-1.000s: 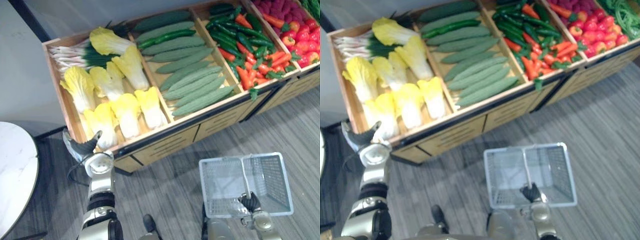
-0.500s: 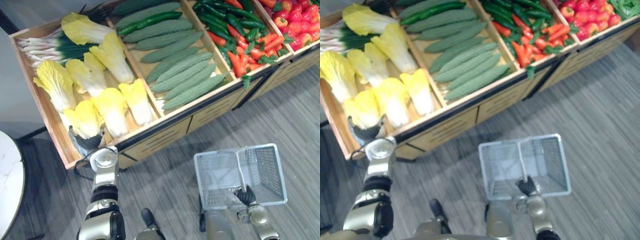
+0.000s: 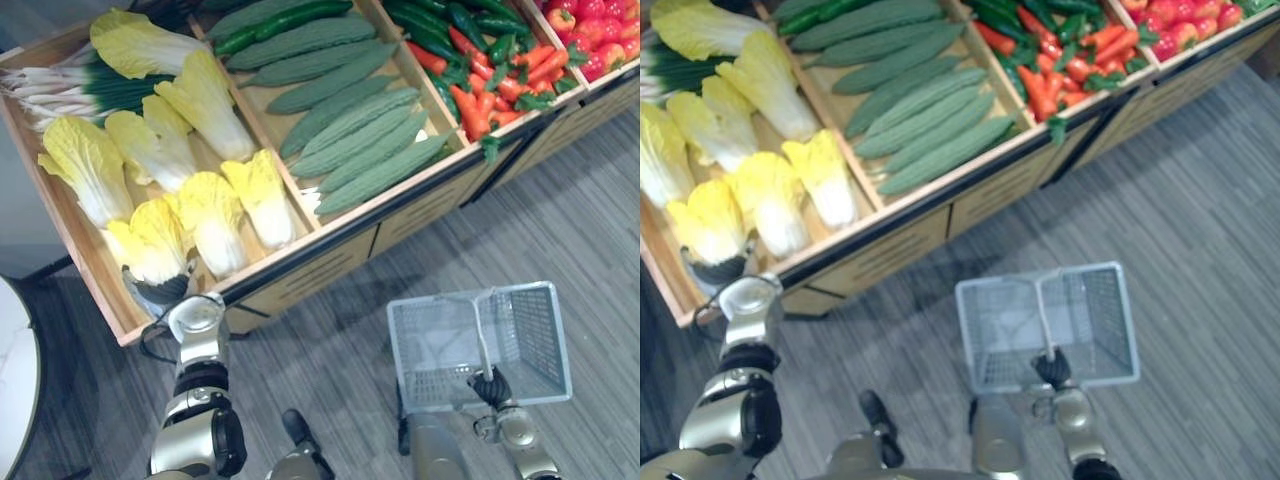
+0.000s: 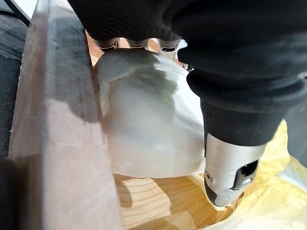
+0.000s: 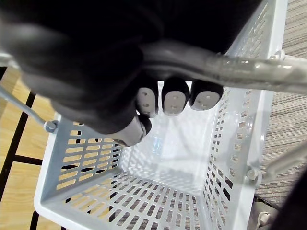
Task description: Pick vegetable in the basket
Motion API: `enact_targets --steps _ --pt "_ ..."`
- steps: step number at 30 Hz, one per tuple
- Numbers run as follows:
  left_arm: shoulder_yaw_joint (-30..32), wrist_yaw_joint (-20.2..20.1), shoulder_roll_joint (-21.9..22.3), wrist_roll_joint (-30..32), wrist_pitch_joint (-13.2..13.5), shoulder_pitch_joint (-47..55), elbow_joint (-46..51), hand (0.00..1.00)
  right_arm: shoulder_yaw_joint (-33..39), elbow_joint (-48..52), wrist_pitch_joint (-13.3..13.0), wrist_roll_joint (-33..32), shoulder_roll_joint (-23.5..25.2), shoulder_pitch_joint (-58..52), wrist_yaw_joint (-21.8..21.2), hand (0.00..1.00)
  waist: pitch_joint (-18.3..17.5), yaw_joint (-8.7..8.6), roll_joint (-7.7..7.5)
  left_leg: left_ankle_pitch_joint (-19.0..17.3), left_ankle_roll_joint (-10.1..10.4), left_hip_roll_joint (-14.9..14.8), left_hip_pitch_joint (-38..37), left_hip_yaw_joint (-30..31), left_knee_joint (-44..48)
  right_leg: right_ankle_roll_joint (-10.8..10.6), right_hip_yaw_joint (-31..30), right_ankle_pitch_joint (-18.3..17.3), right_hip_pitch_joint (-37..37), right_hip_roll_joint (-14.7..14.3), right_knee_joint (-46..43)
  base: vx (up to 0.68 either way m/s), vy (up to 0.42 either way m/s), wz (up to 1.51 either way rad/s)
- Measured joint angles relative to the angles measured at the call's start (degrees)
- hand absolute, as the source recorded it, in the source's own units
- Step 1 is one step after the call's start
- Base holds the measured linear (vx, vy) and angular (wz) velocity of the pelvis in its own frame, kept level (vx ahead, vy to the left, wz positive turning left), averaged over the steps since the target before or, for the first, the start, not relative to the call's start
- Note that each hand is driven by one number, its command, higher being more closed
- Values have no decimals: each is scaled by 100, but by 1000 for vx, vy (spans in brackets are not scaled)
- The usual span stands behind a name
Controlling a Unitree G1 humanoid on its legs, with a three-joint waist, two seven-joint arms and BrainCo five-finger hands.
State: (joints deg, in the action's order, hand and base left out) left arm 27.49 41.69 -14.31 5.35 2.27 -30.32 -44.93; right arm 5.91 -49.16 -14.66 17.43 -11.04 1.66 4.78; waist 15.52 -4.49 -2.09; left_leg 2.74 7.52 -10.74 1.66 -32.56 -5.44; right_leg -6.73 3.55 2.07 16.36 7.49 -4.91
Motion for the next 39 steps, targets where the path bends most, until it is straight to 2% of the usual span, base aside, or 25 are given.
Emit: enact_targets --steps 5,8,12,15,18,24,25,33,37,39 --pt "-29 -175 -210 246 -139 -138 -328 0 -151 1 -53 -35 -83 3 0 100 19 -1 -1 -5 7 -4 2 -38 0 0 -42 0 35 -14 -11 9 -12 -4" --pt "-266 -359 -372 431 -265 -169 -347 0 -185 27 -68 -57 -148 53 -9 100 121 2 6 -5 7 -4 -4 -45 1 0 -52 0 41 -15 -27 0 0 0" --pt "-745 -869 -890 992 -384 -205 -554 0 -273 159 -53 -69 -192 69 -39 100 160 17 2 -10 13 -27 3 -81 1 0 -95 0 73 -45 -36 6 -22 -4" --pt "-886 -1164 -1158 1496 -481 -357 -614 0 -374 302 -55 -178 -222 76 -87 100 243 60 -40 -35 17 -37 35 -137 31 -1 -210 1 165 -67 -99 0 -16 -8" --pt "-975 -1313 -1325 1851 -539 -496 -660 0 -405 355 -77 -181 -224 97 -146 100 317 92 -80 -101 20 -80 152 -143 245 -8 -302 31 227 -73 -110 -6 -24 -5" --pt "-1311 -1521 -1497 2071 -622 -658 -666 0 -409 385 -80 -184 -222 98 -163 100 350 149 -91 -101 20 -100 213 -138 273 2 -396 94 257 -97 -83 0 -5 -1" --pt "-1371 -1545 -1527 2080 -621 -659 -666 100 -409 389 -81 -183 -220 98 -165 100 350 152 -91 -101 20 -97 222 -139 273 1 -420 125 250 -97 -41 0 0 0" --pt "-1384 -1556 -1540 2243 -577 -687 -663 100 -406 399 -76 -182 -219 99 -161 100 351 164 -92 -97 15 -91 286 -134 318 2 -443 261 217 -83 126 0 0 0" --pt "-1320 -1553 -1393 2180 -400 -474 -665 100 -407 317 -74 -180 -210 84 -160 100 357 158 -83 -97 15 -76 134 -121 318 1 -406 261 45 -62 148 16 -1 3" --pt "-1066 -1474 -1139 1907 -262 -365 -647 100 -400 315 -61 -178 -208 67 -156 100 357 155 -83 -97 15 -50 117 -87 319 -1 -373 259 -10 -23 182 -1 4 8"
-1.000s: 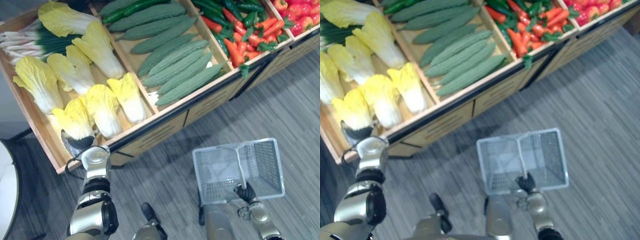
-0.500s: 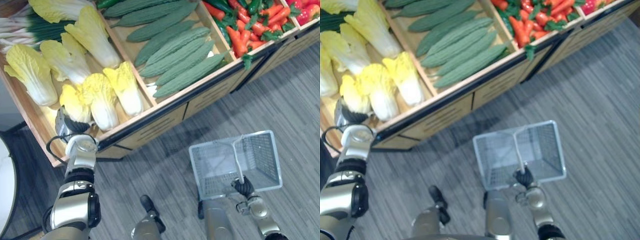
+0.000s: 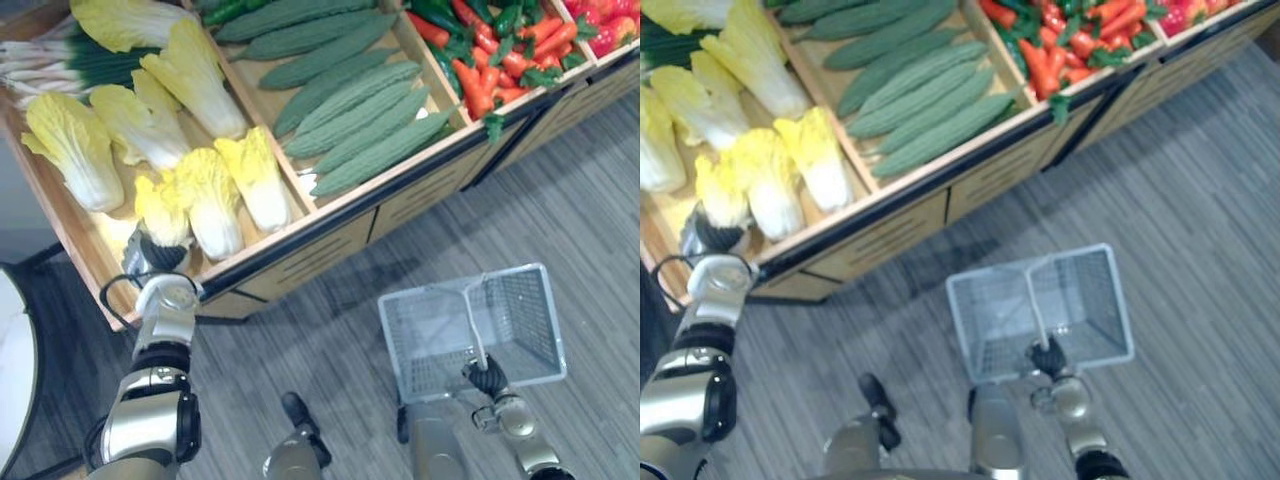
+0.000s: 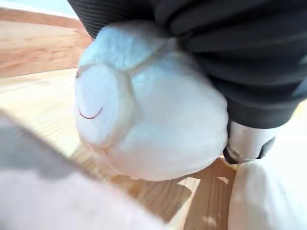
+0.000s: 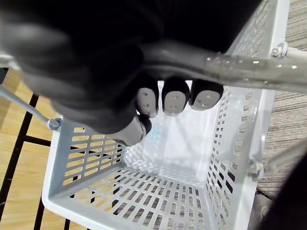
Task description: Pick vegetable in the basket
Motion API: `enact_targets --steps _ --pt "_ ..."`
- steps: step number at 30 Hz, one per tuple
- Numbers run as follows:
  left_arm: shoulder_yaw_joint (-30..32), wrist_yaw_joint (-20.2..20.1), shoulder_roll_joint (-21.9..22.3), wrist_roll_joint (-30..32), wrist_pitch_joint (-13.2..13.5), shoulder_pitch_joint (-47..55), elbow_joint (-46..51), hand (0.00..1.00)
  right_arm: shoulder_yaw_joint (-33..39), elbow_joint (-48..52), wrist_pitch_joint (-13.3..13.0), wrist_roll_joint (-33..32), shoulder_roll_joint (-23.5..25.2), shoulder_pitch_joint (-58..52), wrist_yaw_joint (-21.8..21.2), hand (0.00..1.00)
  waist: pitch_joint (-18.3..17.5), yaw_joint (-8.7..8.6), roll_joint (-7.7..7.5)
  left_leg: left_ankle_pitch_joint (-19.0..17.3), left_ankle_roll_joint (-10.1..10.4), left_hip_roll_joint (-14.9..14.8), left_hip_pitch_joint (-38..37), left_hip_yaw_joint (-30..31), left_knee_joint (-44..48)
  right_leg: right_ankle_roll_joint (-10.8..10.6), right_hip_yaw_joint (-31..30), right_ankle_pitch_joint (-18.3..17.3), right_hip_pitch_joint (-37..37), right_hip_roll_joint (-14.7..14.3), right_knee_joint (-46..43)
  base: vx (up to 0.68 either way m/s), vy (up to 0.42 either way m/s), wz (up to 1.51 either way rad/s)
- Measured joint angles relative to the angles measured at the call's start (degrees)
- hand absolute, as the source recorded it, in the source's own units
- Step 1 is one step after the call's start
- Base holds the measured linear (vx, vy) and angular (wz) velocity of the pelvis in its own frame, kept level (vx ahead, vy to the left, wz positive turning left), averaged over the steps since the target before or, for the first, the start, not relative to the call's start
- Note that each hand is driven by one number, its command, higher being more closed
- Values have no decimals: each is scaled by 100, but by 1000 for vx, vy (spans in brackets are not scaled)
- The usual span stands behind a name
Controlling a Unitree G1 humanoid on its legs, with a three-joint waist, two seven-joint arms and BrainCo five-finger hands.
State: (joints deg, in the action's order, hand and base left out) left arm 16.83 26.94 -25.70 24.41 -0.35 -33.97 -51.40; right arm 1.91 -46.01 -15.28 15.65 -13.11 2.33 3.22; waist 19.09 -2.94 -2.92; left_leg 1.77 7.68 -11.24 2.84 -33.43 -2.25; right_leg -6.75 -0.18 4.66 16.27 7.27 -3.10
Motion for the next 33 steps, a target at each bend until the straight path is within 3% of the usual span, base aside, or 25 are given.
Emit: enact_targets --steps 9,16,27,33 --pt "793 560 597 -1045 205 219 201 100 92 -172 18 5 5 -12 34 100 -18 -24 34 1 -1 0 -112 190 -1 -9 189 -13 -248 28 54 26 -4 9" --pt "1004 931 1197 -1733 293 623 1082 100 463 -247 92 19 8 -114 41 100 -105 -139 140 1 -1 40 -205 522 8 -17 481 -64 -549 126 67 42 10 20" --pt "922 1331 1893 -1623 269 1557 3106 100 911 -458 296 19 13 -442 44 100 -774 -101 392 3 -9 45 -210 944 9 -40 814 -227 -762 192 -19 -8 0 17" --pt "512 1370 1895 -887 232 1880 4152 100 1317 -671 386 13 14 -603 41 100 -1186 -102 406 60 -59 59 -242 1031 -82 -41 856 -225 -797 198 -38 -49 0 7"
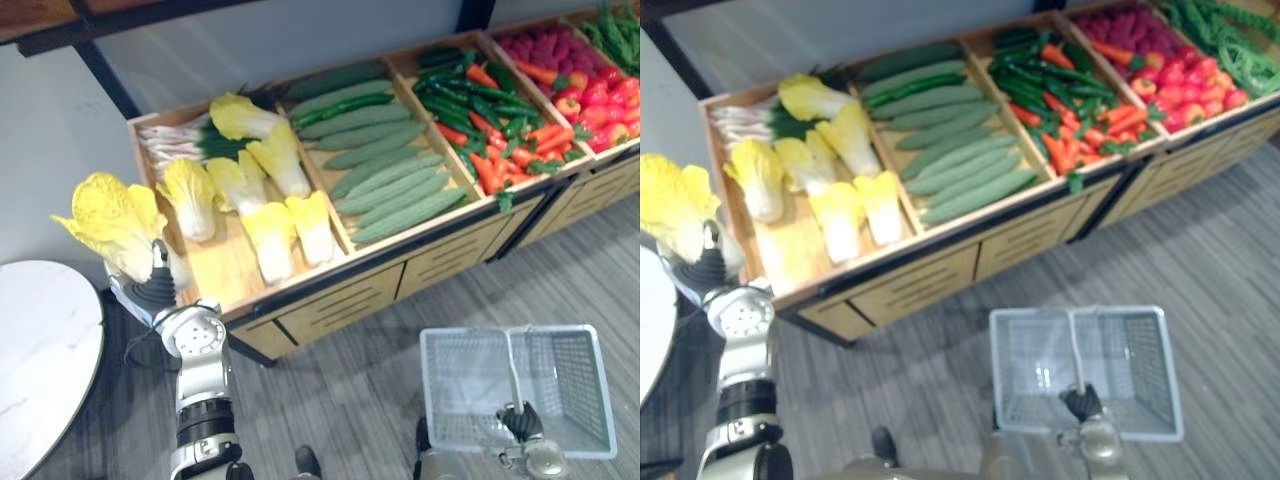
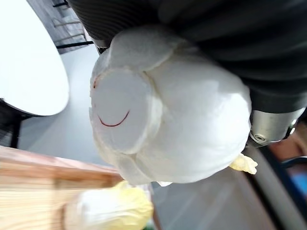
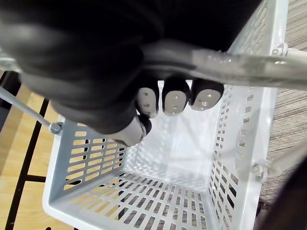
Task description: Pick vegetable in the basket
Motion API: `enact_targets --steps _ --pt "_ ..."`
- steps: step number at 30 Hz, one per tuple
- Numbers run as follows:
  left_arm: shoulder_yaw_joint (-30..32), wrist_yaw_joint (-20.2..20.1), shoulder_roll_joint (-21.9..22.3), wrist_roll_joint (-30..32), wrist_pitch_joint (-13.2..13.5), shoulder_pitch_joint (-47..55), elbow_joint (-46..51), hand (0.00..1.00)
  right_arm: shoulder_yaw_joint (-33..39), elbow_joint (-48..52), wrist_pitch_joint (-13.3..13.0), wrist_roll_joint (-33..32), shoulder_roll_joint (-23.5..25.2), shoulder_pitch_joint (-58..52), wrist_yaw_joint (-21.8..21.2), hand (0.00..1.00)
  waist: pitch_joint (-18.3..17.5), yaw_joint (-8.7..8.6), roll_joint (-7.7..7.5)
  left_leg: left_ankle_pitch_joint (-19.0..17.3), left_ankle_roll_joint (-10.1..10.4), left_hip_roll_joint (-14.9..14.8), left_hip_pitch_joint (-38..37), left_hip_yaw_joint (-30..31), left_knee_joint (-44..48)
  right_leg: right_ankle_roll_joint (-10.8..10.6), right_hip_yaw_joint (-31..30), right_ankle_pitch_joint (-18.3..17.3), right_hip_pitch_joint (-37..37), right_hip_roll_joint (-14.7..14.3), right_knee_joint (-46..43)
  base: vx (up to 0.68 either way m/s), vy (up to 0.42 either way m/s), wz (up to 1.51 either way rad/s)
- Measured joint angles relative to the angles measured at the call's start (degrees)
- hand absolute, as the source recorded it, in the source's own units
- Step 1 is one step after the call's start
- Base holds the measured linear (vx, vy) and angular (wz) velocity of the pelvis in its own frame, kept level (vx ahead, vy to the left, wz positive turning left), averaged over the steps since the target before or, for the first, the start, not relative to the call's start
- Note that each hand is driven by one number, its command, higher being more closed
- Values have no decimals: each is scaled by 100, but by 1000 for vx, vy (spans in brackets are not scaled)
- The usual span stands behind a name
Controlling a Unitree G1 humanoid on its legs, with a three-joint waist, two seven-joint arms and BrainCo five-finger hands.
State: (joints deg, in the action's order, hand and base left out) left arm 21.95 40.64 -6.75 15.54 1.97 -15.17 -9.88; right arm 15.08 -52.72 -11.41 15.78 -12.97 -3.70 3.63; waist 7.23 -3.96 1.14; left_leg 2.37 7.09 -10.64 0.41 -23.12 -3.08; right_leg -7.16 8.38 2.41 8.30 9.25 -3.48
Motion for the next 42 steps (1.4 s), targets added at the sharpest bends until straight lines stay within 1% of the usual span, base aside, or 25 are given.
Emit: enact_targets --steps 2,3,4,5,6,7,8,9,10,12,13,14,15,17,18,19,21,24,27,28,29,33,35,39,42 --pt "-318 -69 -24 181 2 75 378 100 192 -51 59 1 -27 -11 -9 100 -19 25 -3 26 10 19 -137 -25 -87 -21 -32 13 -105 -2 49 -3 7 -4" --pt "-616 -140 -93 384 23 130 584 100 266 -60 88 2 -91 -14 -21 100 -28 44 -3 29 11 33 -190 -67 -114 -36 -75 21 -145 -1 85 -8 19 -19" --pt "-946 -280 -198 574 74 179 721 100 283 -104 112 2 -227 -23 -44 100 -61 105 3 28 12 56 -243 -153 -158 -80 -158 51 -147 -1 140 -1 22 -23" --pt "-1109 -363 -275 612 127 198 755 100 295 -124 124 3 -310 -23 -51 100 -77 110 12 33 9 73 -268 -178 -194 -98 -194 63 -149 0 159 10 24 -26" --pt "-1430 -596 -396 750 285 205 787 100 311 -126 137 12 -487 -23 -57 100 -94 103 28 40 -1 100 -320 -245 -234 -121 -267 80 -147 9 167 27 30 -30" --pt "-1737 -753 -532 831 380 216 859 100 306 -124 151 53 -674 -10 -82 100 -100 101 25 25 14 114 -389 -343 -234 -135 -375 89 -147 5 168 28 31 -34" --pt "-1891 -839 -589 834 445 225 907 100 296 -123 151 113 -774 0 -113 100 -110 97 23 16 20 119 -428 -412 -234 -141 -432 94 -146 0 169 46 34 -48" --pt "-2171 -1002 -706 836 597 248 1003 100 209 -111 152 240 -998 17 -168 100 -118 97 24 -16 36 124 -497 -542 -236 -153 -570 103 -147 -23 169 31 18 -42" --pt "-2299 -1077 -768 838 683 266 1043 100 140 -91 153 243 -1106 13 -176 100 -121 89 24 -33 43 125 -552 -619 -236 -158 -635 106 -147 -35 169 46 20 -59" --pt "-2686 -1476 -1020 831 985 305 1096 100 -241 171 166 421 -1535 -22 -352 100 -138 67 28 -113 78 114 -724 -936 -238 -185 -938 142 -135 -119 168 43 7 -66" --pt "-2793 -1586 -1104 826 1046 309 1096 100 -357 287 167 434 -1639 -36 -418 100 -139 52 30 -140 99 112 -776 -1010 -238 -185 -1028 143 -134 -145 164 45 1 -75" --pt "-3062 -1763 -1337 826 1172 315 1096 100 -659 572 164 450 -1881 -45 -557 100 -150 -20 36 -185 117 108 -895 -1219 -237 -190 -1214 147 -117 -197 146 44 1 -77" --pt "-3363 -1933 -1585 825 1303 313 1096 100 -938 909 119 453 -2114 -48 -689 100 -176 -57 42 -218 133 112 -981 -1407 -238 -205 -1394 157 -82 -241 133 36 3 -78" --pt "-3728 -2189 -1817 822 1483 297 1097 100 -1212 1262 36 453 -2356 -41 -830 100 -264 -68 47 -263 178 120 -1044 -1664 -237 -209 -1634 199 27 -306 130 28 -2 -78" --pt "-4083 -2404 -1955 813 1607 243 1097 100 -1457 1649 -17 447 -2526 -35 -918 100 -270 -62 48 -298 207 105 -1176 -1931 -237 -214 -1847 222 34 -366 125 29 -9 -81" --pt "-4212 -2501 -2000 805 1664 220 1098 100 -1541 1780 -41 443 -2571 -31 -955 100 -284 -60 52 -320 229 99 -1223 -2051 -237 -212 -1928 229 37 -394 124 20 -6 -81" --pt "-4699 -2805 -2181 762 1875 101 1101 100 -1945 2292 -153 423 -2747 -7 -1118 100 -336 -57 60 -391 284 92 -1408 -2393 -236 -213 -2189 242 42 -477 102 -8 -4 -66" --pt "-5130 -3049 -2289 698 2048 -32 1131 100 -2368 2794 -224 400 -2891 74 -1260 100 -364 -50 64 -503 350 95 -1574 -2725 -216 -214 -2449 242 60 -573 55 -26 -11 -50" --pt "-5474 -3244 -2319 475 2118 -93 1134 100 -2835 3050 -333 394 -3036 332 -1302 100 -441 -46 63 -730 399 43 -1567 -3040 91 -242 -2721 258 150 -618 47 -12 -2 -50" --pt "-5693 -3345 -2326 418 2126 -182 1134 100 -3029 3109 -394 393 -3119 458 -1304 100 -445 -51 71 -829 436 -18 -1564 -3171 314 -273 -2829 280 160 -643 35 8 12 -41" --pt "-5781 -3418 -2329 294 2132 -221 1134 100 -3102 3143 -398 392 -3163 503 -1304 100 -447 -50 74 -869 441 -45 -1562 -3221 393 -274 -2863 280 160 -650 29 9 16 -33" --pt "-6116 -3630 -2376 36 2194 -452 1153 100 -3595 3184 -411 392 -3462 947 -1357 100 -451 -48 76 -926 511 -110 -1562 -3639 646 -282 -3074 285 258 -722 -13 -6 9 -25" --pt "-6338 -3728 -2422 27 2200 -600 1154 100 -3850 3197 -412 393 -3609 1152 -1431 100 -453 -68 78 -943 536 -157 -1571 -3760 698 -282 -3109 285 273 -763 -15 -11 -19 -19" --pt "-6810 -4065 -2522 -404 2295 -758 1299 100 -4251 3393 -424 380 -4025 1557 -1557 100 -456 -70 94 -1021 596 -253 -1571 -3946 861 -281 -3261 286 364 -869 -69 -18 -25 -21" --pt "-7030 -4187 -2526 -422 2319 -800 1394 100 -4425 3438 -455 189 -4252 1757 -1659 100 -464 -84 106 -1043 608 -296 -1593 -4048 928 -275 -3312 293 363 -904 -73 -30 -24 -11"
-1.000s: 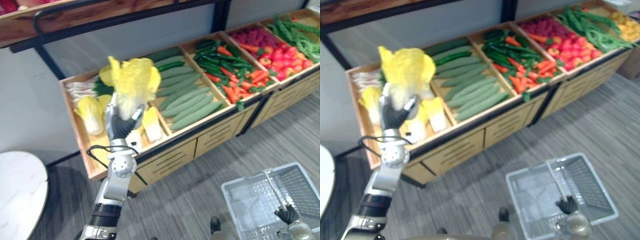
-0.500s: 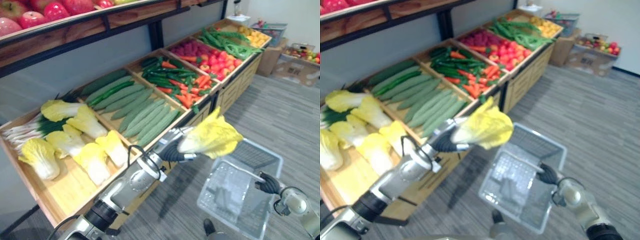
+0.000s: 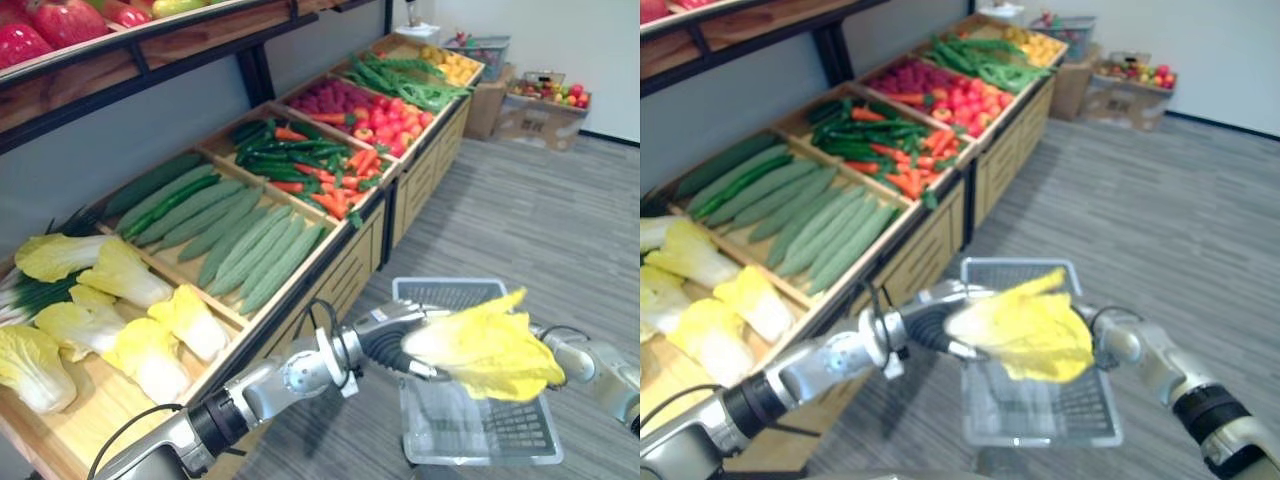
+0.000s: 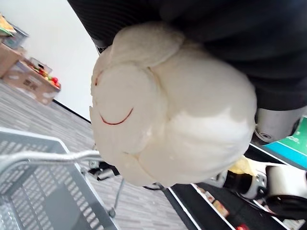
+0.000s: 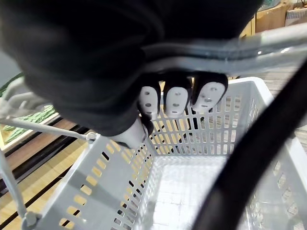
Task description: Pick vegetable in the basket
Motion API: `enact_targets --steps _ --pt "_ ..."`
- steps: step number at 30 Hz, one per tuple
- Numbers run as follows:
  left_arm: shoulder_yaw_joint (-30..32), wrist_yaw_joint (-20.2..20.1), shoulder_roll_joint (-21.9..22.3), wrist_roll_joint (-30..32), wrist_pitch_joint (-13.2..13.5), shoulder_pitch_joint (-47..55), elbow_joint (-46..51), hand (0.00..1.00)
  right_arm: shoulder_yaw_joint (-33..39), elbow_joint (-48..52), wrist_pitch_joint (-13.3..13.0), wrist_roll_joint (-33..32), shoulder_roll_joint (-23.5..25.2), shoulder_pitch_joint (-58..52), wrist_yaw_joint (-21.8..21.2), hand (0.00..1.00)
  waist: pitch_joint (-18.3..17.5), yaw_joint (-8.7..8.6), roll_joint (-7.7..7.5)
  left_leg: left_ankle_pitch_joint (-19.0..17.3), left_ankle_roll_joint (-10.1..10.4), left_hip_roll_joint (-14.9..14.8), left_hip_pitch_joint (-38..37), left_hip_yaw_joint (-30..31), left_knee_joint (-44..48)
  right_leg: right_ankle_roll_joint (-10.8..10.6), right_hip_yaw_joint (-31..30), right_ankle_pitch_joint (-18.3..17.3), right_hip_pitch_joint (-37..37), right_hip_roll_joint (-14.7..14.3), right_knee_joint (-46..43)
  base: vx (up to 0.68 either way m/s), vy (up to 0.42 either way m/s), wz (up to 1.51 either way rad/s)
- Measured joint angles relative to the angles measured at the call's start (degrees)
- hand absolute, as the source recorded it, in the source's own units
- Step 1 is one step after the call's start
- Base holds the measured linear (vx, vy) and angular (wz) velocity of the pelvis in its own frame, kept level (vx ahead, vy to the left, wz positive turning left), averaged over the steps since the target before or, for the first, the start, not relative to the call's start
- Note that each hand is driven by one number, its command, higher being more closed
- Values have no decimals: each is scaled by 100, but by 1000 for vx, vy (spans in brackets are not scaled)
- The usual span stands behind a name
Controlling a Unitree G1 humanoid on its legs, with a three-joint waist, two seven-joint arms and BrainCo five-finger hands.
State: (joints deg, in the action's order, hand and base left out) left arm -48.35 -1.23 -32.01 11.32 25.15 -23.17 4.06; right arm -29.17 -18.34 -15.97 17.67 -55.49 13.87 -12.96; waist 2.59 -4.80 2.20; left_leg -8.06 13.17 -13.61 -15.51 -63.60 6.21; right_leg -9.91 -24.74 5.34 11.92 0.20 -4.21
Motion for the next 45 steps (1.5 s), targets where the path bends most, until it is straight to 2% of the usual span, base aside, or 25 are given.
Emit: enact_targets --steps 5,10,17,25,32,41,45 --pt "-143 -181 -15 -212 10 -42 0 100 -283 123 -79 -114 -264 446 -141 100 5 -139 28 5 -7 0 -72 -71 -6 -1 -5 1 -6 -13 -15 -48 -22 -6" --pt "-327 -314 1 -216 12 -42 2 100 -289 312 -105 -492 -452 478 -267 100 6 -255 76 9 -12 -4 -78 -86 -18 -2 17 -1 11 -21 -17 -47 -28 -1" --pt "-516 -385 70 -412 33 -61 195 100 -289 396 -96 -520 -472 479 -312 100 4 -309 79 19 -24 -6 -70 -107 -16 -2 27 -1 69 -30 -58 -30 -16 -1" --pt "-648 -420 345 -351 71 -66 108 100 -288 415 -88 -519 -472 482 -381 100 6 -321 75 25 -34 -5 -79 -105 -14 -3 47 -4 69 -27 -92 -51 -22 1" --pt "-746 -530 855 314 69 -67 -984 100 -287 682 -69 -525 -400 709 -479 100 12 -444 65 25 -34 -6 -144 -203 -15 -2 -33 -5 77 -84 -130 -42 -15 -7" --pt "-720 -529 1423 1037 -32 -68 -2069 100 -287 695 -60 -678 -230 909 -501 100 22 -457 24 26 -30 -12 -165 -365 -12 4 -145 -11 179 -183 -204 -38 -14 -9" --pt "-586 -360 1615 1359 -120 -72 -2617 100 -289 846 -28 -749 -200 918 -529 100 35 -464 -45 2 5 -11 -161 -409 -24 17 -176 -23 182 -194 -181 -34 -9 -4"
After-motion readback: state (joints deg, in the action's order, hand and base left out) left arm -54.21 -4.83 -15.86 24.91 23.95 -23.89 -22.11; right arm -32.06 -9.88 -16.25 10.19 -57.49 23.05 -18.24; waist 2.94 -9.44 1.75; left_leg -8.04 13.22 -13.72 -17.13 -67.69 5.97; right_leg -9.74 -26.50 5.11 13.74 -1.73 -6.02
